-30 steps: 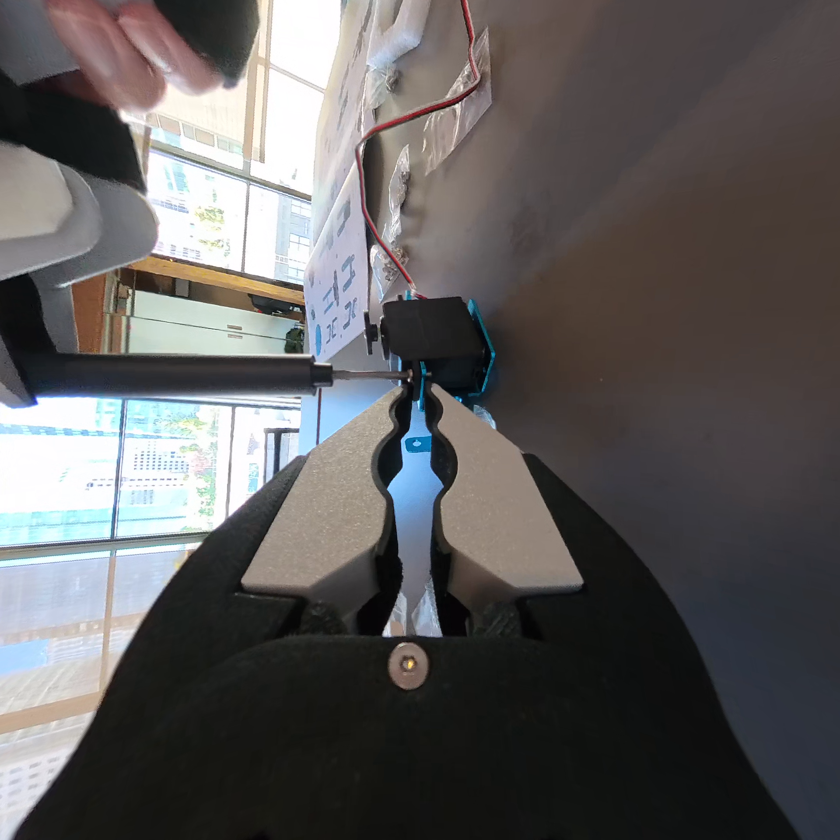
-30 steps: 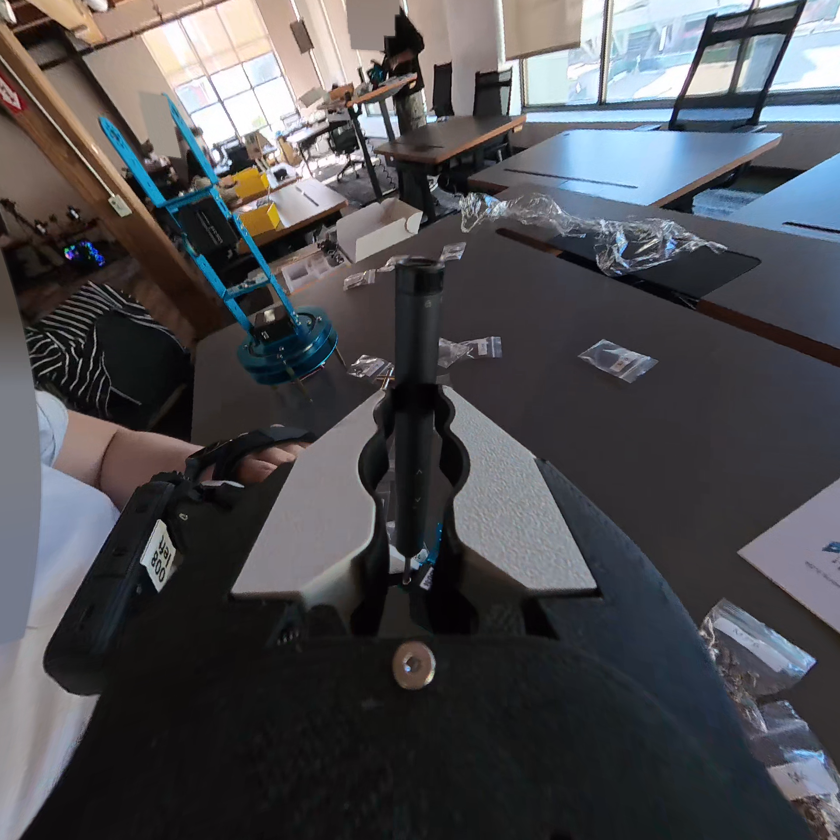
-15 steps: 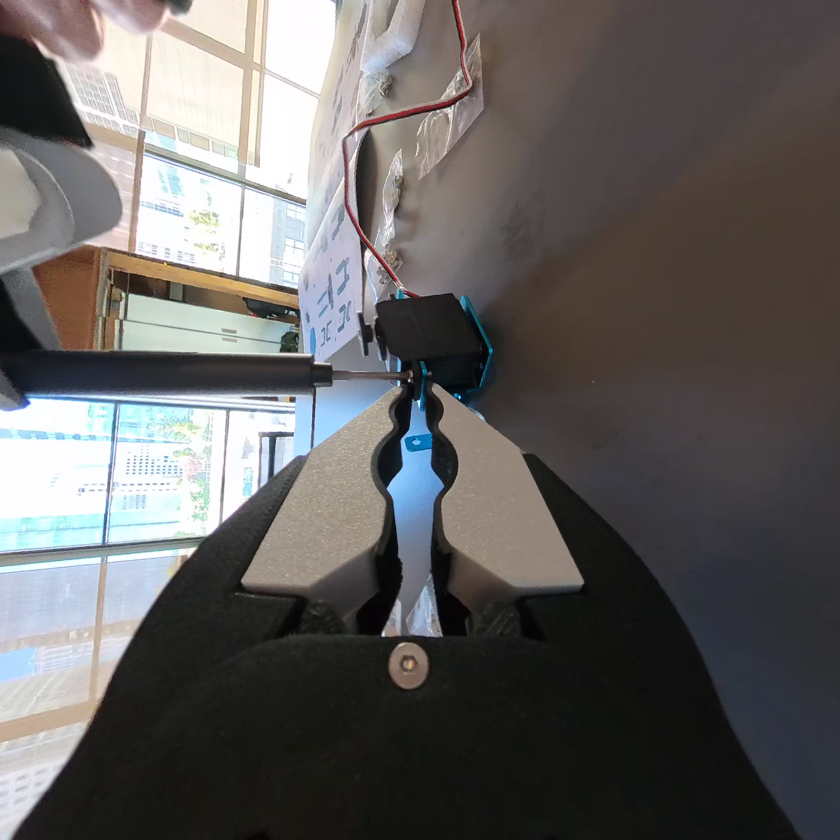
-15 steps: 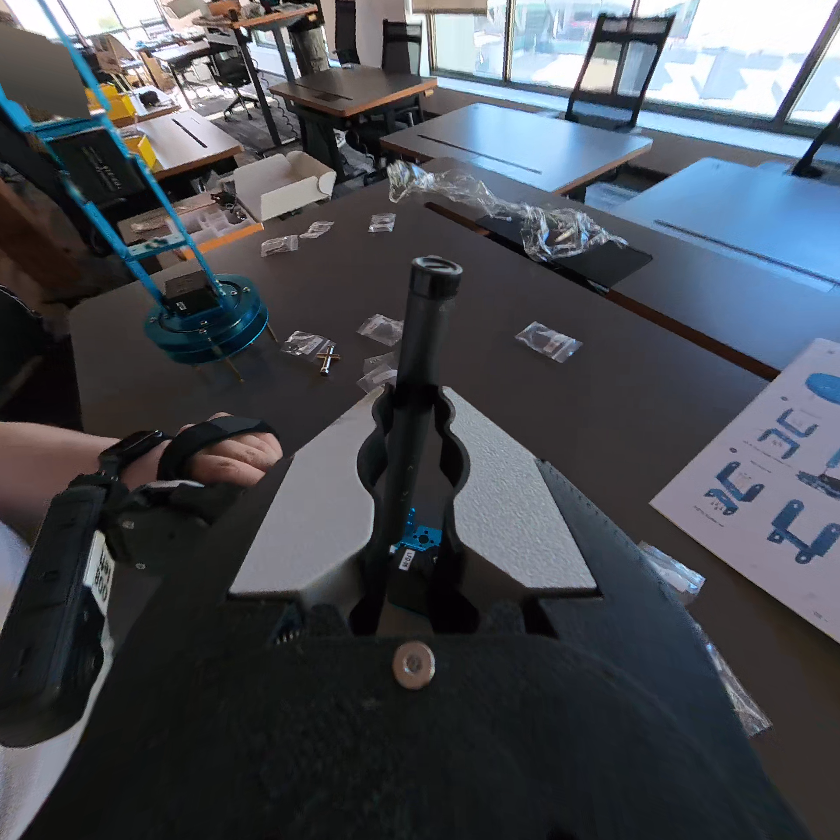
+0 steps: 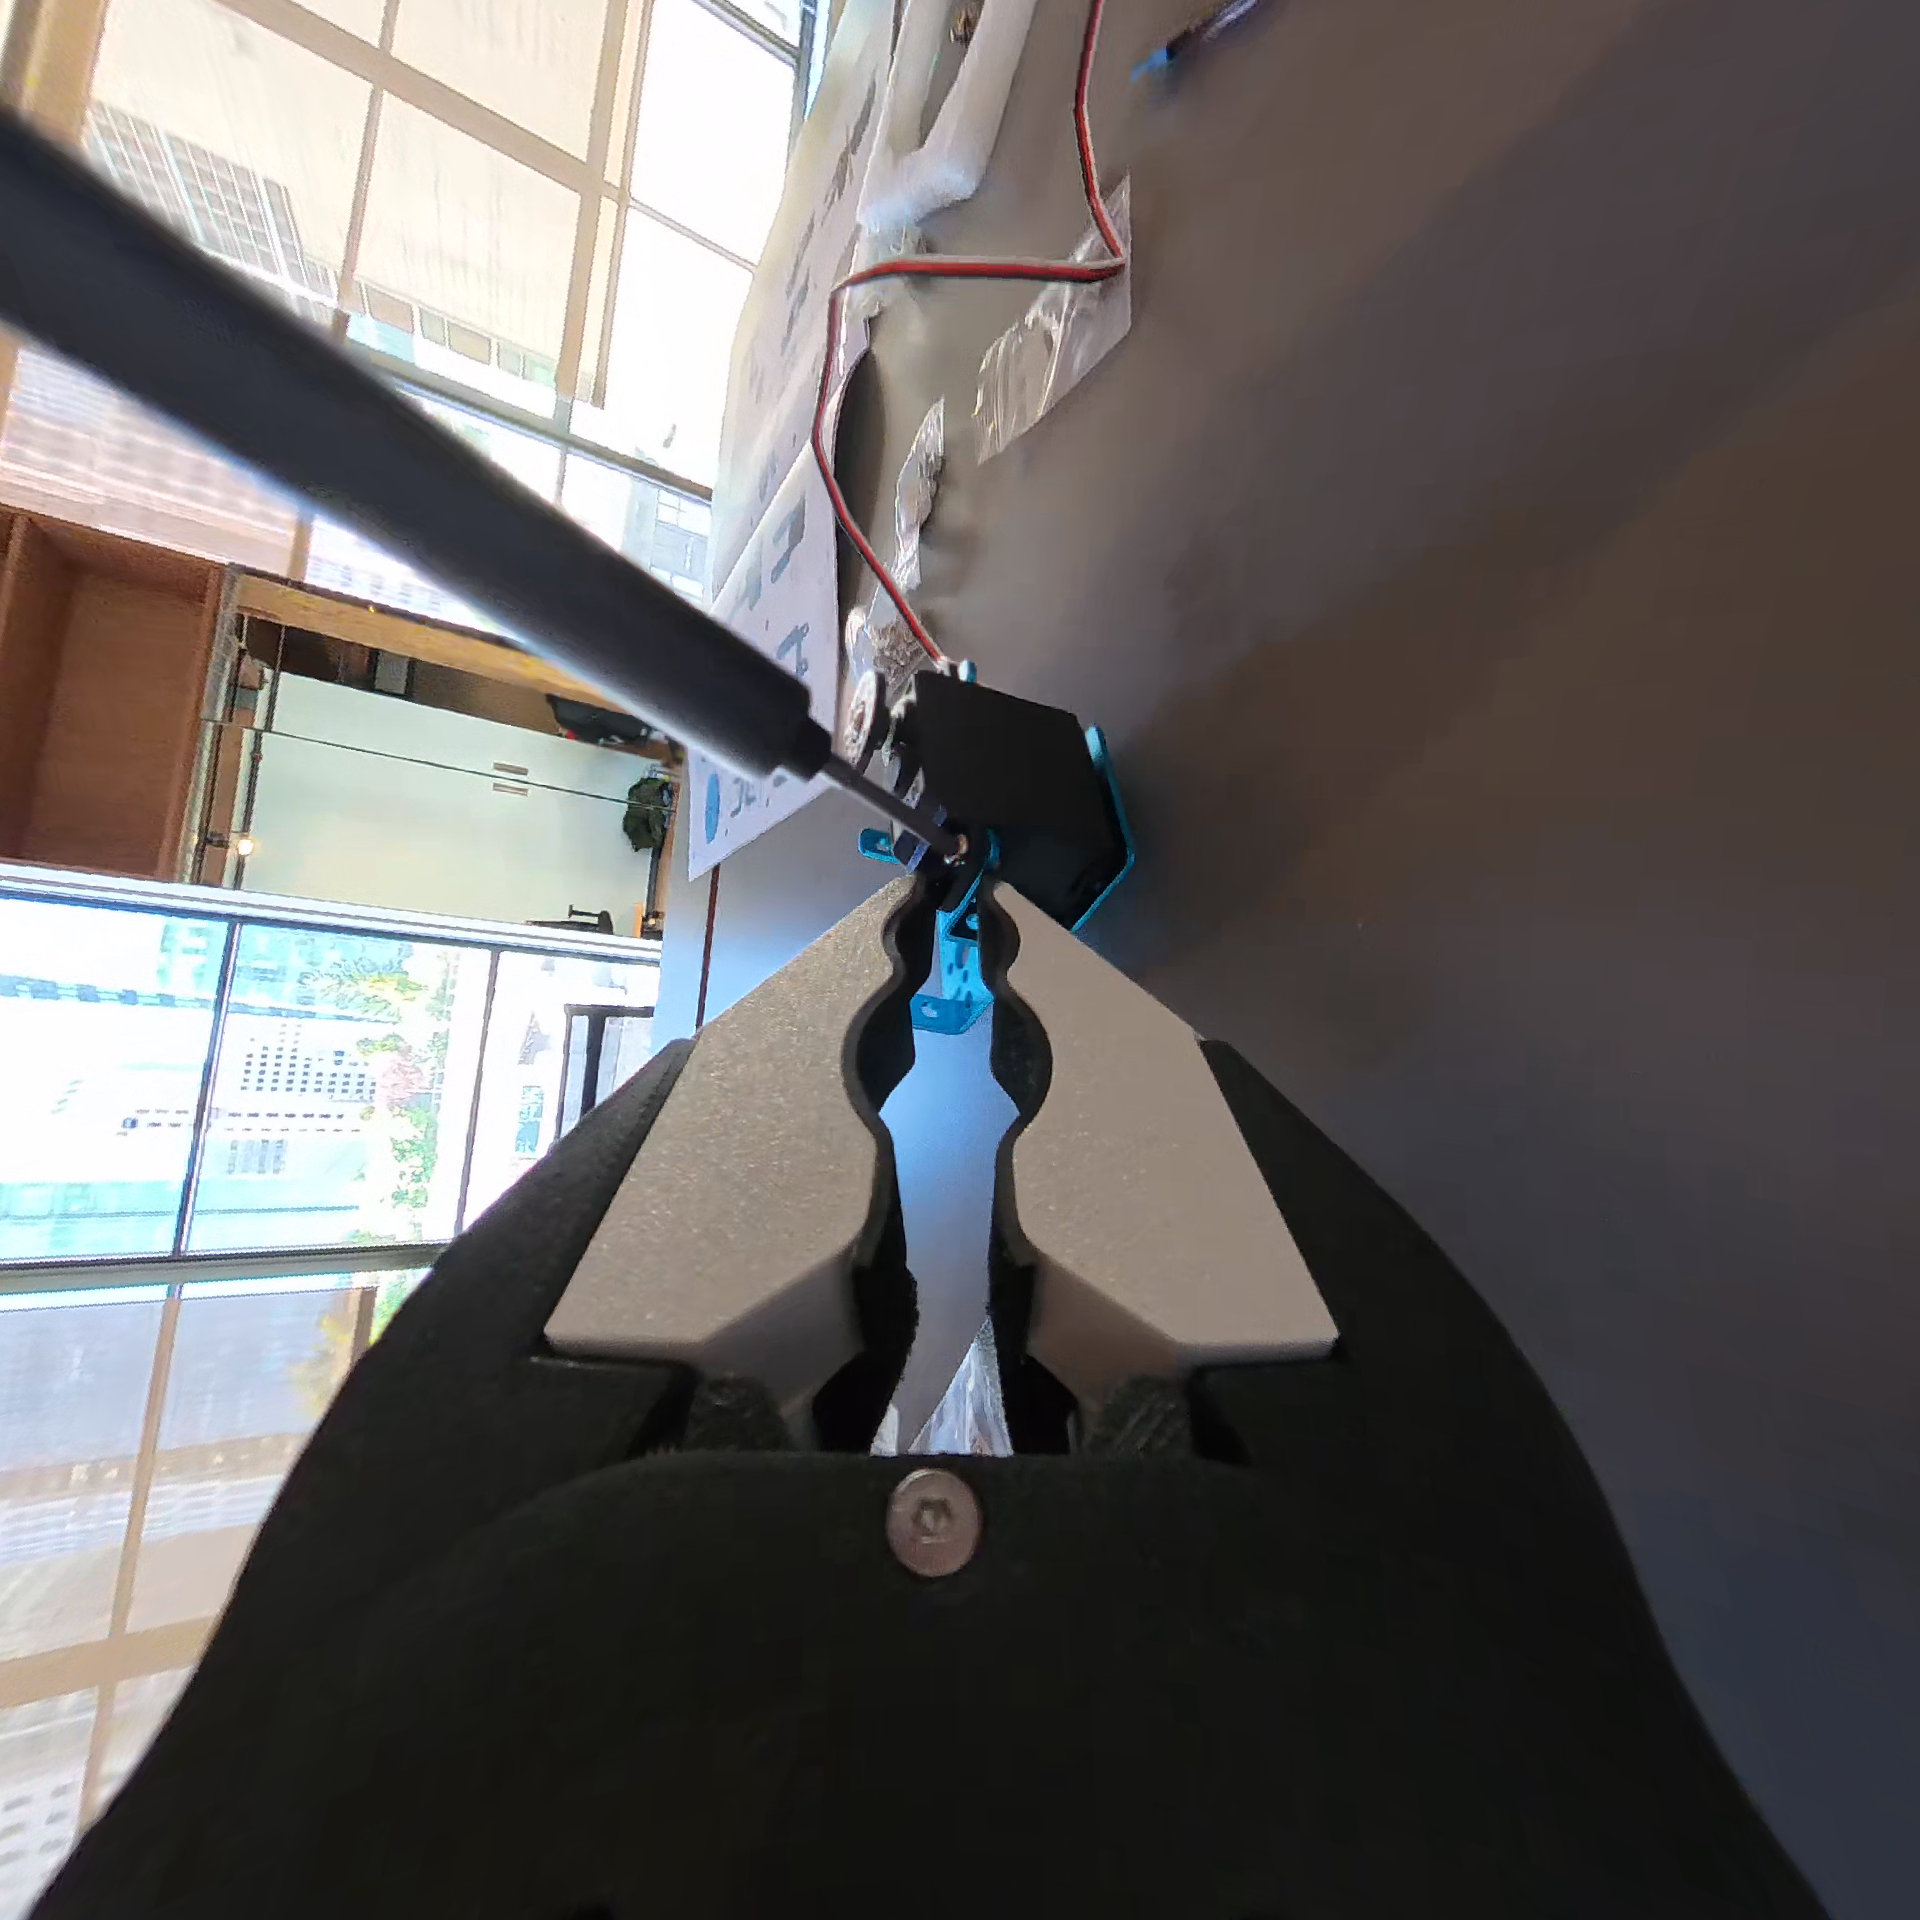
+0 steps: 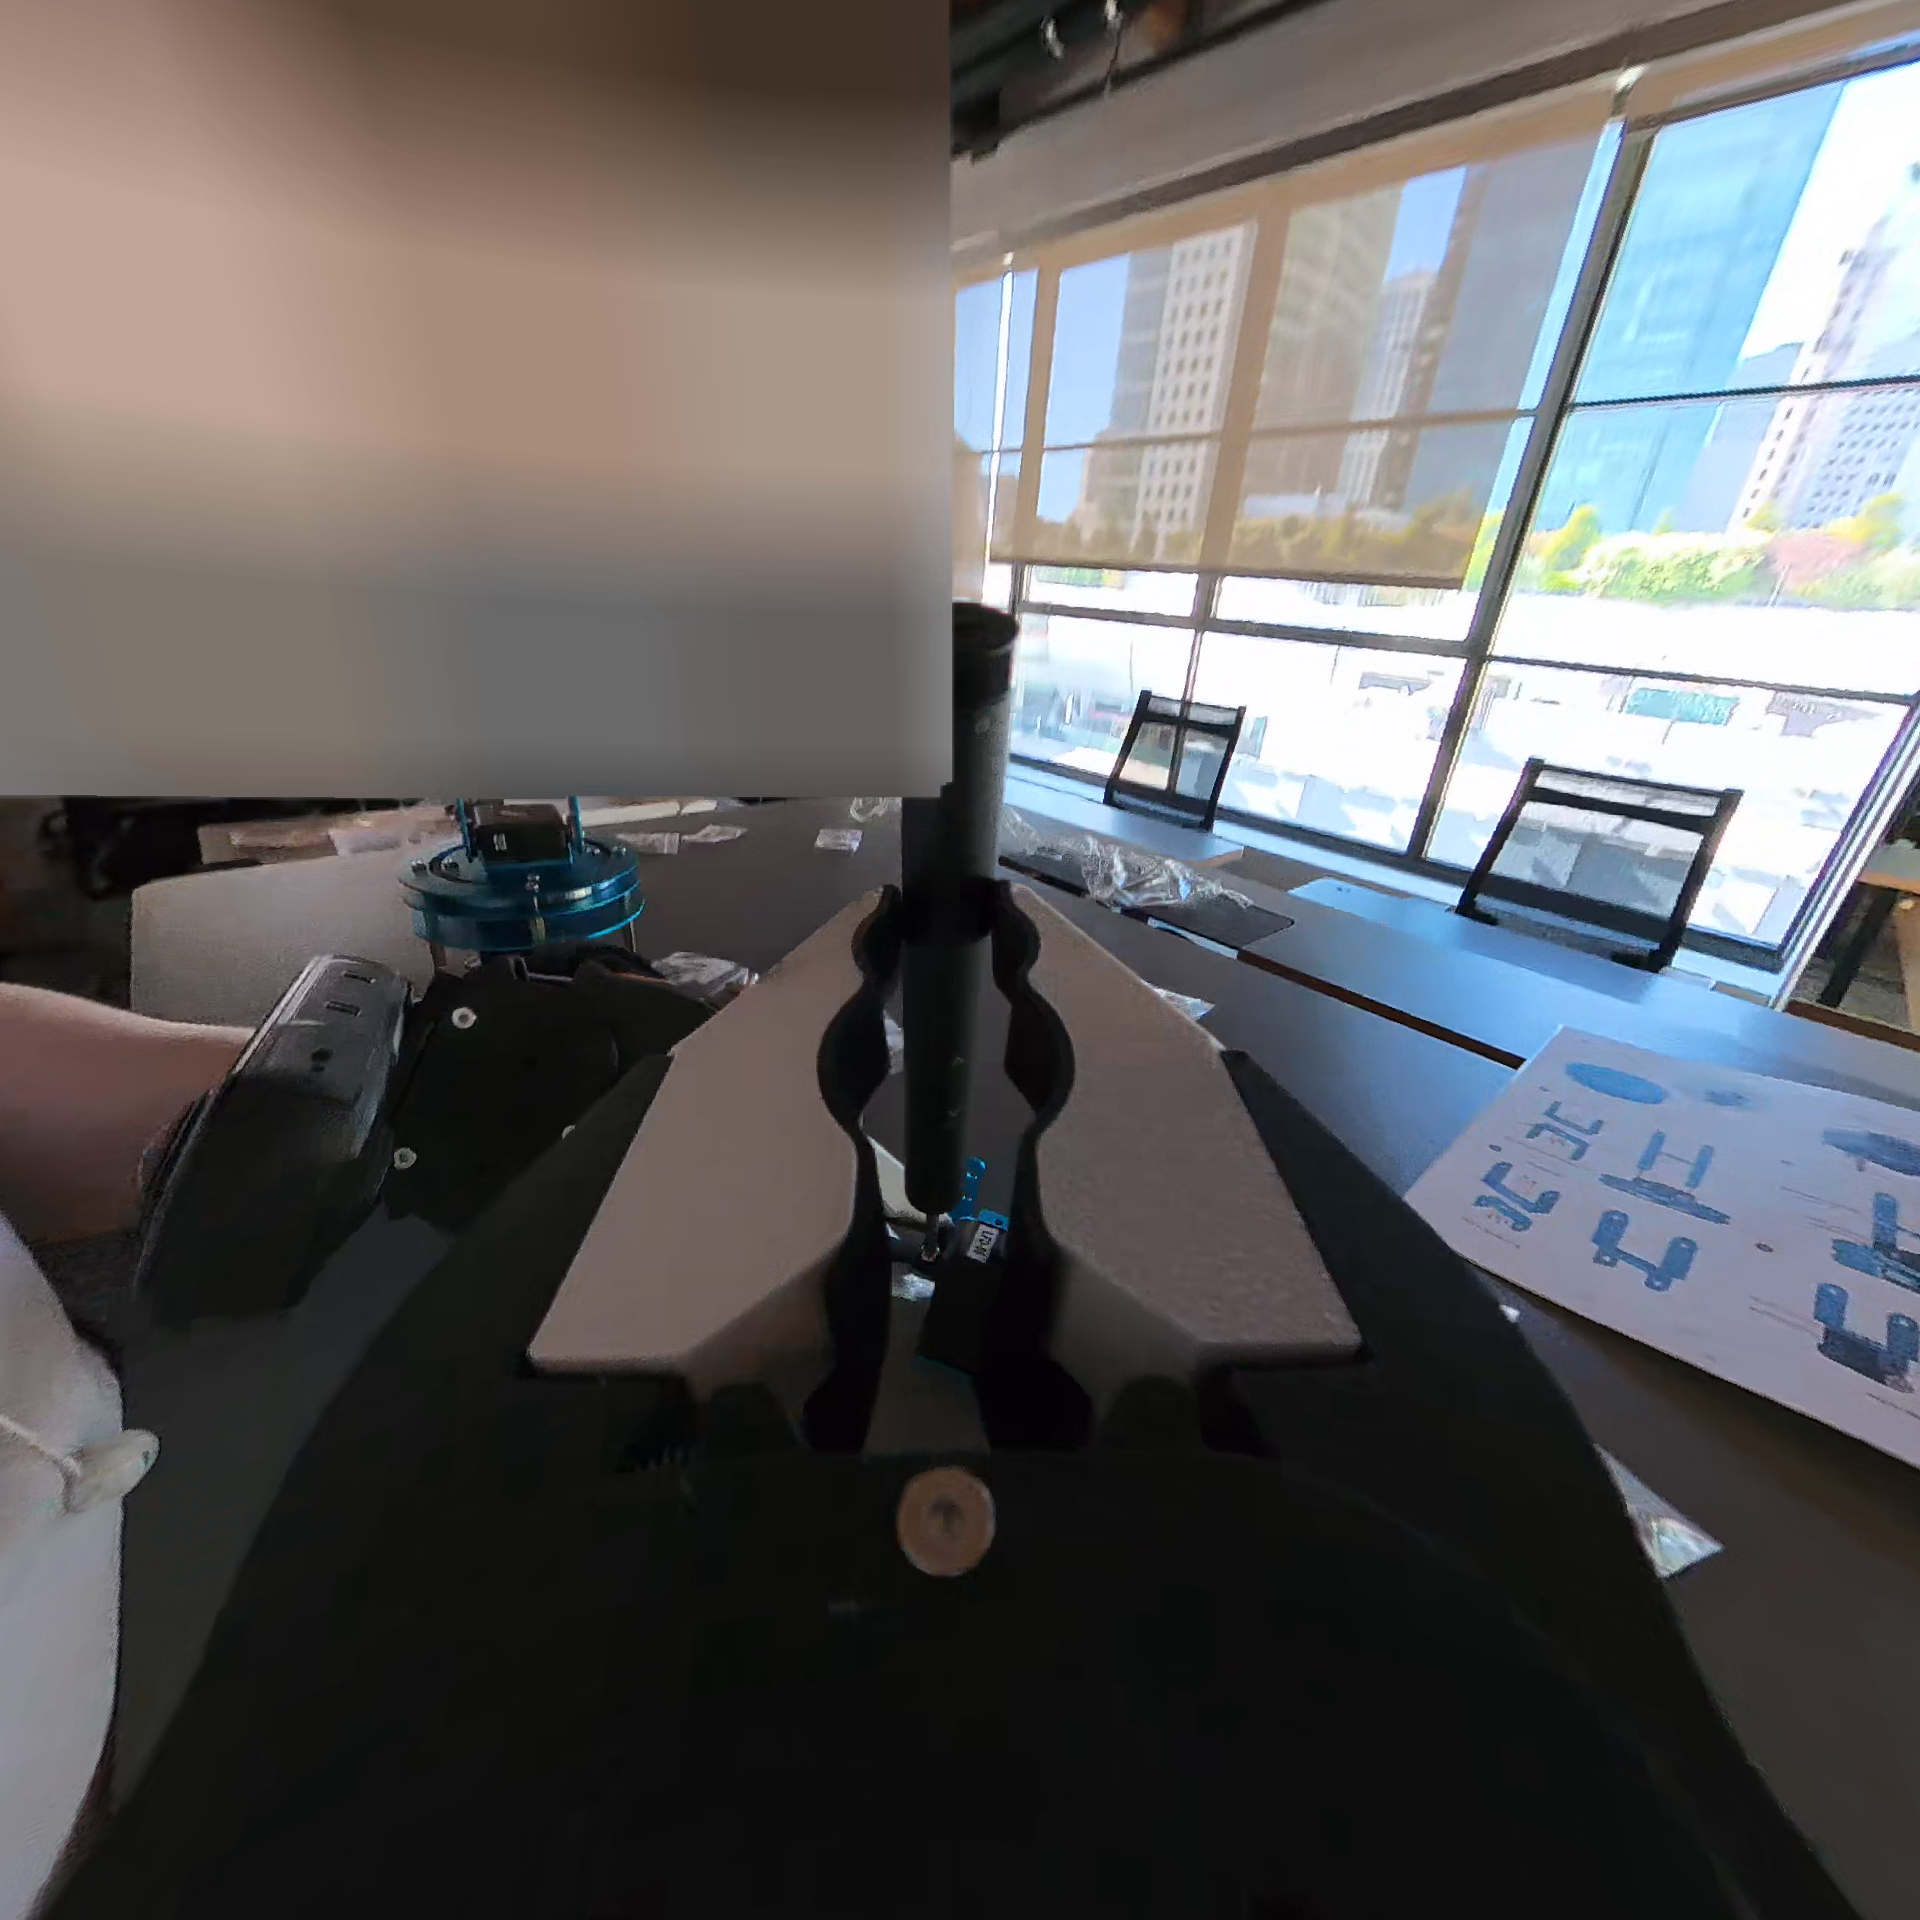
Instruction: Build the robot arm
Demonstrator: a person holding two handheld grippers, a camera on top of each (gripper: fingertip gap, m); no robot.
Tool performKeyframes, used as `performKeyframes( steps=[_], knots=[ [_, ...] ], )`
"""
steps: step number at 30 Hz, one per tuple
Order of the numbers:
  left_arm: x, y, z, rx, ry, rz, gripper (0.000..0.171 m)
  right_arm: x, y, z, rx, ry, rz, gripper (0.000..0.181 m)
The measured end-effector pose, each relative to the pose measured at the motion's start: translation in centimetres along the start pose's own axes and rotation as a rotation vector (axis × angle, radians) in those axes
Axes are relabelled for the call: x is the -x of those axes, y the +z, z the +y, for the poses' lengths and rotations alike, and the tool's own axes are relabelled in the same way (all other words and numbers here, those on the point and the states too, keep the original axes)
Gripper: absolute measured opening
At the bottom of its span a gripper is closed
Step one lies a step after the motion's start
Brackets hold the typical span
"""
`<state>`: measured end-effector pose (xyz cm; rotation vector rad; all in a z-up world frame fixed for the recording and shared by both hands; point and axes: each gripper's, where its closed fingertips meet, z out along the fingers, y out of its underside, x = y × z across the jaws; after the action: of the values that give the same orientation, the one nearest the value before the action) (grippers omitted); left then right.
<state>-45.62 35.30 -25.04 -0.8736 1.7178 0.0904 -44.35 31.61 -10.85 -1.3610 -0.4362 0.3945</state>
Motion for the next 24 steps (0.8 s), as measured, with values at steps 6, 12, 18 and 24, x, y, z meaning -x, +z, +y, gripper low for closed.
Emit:
performKeyframes(
  steps=[6,12,18,24],
  knots=[
    [0.0,0.0,-0.3,-0.011,0.004,-0.005,0.008,0.0,-1.1,0.0,-0.071,-0.003,0.019,0.016],
    [0.1,0.1,-0.3,-0.014,-0.010,-0.005,0.007,-0.5,-1.3,0.0,-0.126,0.027,0.035,0.016],
    [0.2,0.1,-0.1,-0.012,-0.037,0.000,0.007,-1.6,-1.4,0.1,-0.182,0.172,0.140,0.016],
    [-0.1,0.3,0.4,0.011,-0.032,0.015,0.008,0.8,-0.6,0.4,-0.134,-0.003,0.111,0.016]
  ],
)
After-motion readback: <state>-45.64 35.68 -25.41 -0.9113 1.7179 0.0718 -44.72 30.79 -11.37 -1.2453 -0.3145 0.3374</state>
